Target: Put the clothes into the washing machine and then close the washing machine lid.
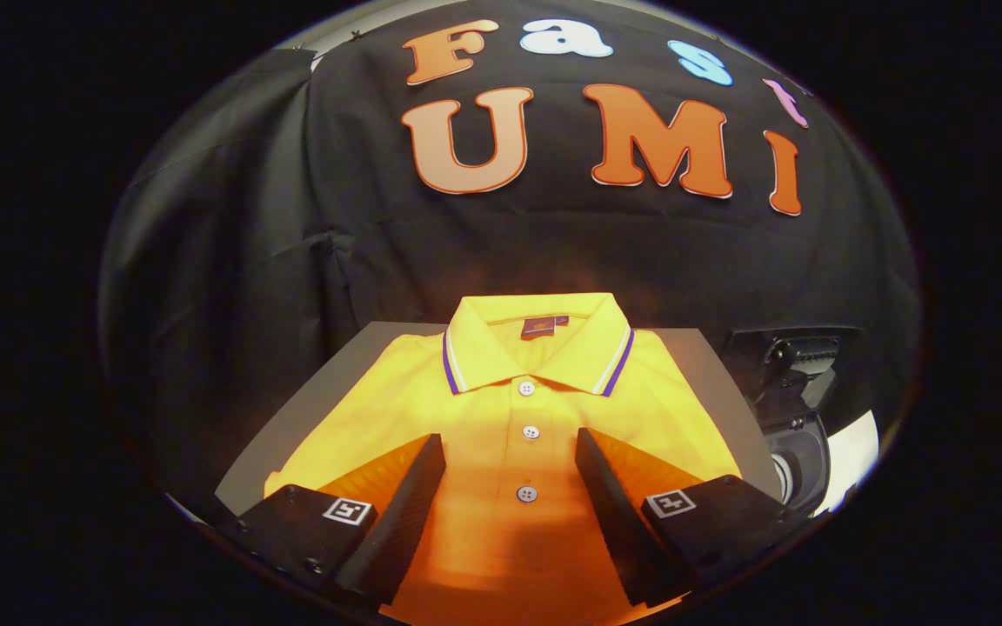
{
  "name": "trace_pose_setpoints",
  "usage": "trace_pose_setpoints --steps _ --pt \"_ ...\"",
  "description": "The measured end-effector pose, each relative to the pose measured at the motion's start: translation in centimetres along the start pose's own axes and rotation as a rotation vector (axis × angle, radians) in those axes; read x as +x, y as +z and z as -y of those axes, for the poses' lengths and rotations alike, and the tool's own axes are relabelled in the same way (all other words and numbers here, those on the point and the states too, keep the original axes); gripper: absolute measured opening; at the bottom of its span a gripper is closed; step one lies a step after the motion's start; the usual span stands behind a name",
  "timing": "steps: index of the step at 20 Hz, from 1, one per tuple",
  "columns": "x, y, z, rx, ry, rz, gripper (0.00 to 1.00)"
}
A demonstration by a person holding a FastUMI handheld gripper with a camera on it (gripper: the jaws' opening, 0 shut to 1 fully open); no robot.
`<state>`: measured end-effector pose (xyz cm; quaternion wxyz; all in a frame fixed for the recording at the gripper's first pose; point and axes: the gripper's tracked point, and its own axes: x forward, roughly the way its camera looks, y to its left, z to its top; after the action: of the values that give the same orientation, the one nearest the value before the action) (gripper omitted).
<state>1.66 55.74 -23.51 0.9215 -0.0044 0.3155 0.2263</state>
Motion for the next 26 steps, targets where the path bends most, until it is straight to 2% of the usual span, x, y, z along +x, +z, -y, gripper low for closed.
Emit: trace_pose_setpoints --steps 8,14,17,19,26 --pt "0.0 -0.3 0.0 -0.026 0.072 -0.031 0.92" --pt "0.1 -0.7 -1.3 0.035 0.18 -0.047 0.3" --pt "-0.2 -0.4 -1.7 0.05 0.205 -0.008 0.12" --pt "-0.2 0.0 -1.6 0.005 0.208 0.039 0.08" --pt "-2.3 2.3 -1.8 0.042 0.245 0.188 0.08"
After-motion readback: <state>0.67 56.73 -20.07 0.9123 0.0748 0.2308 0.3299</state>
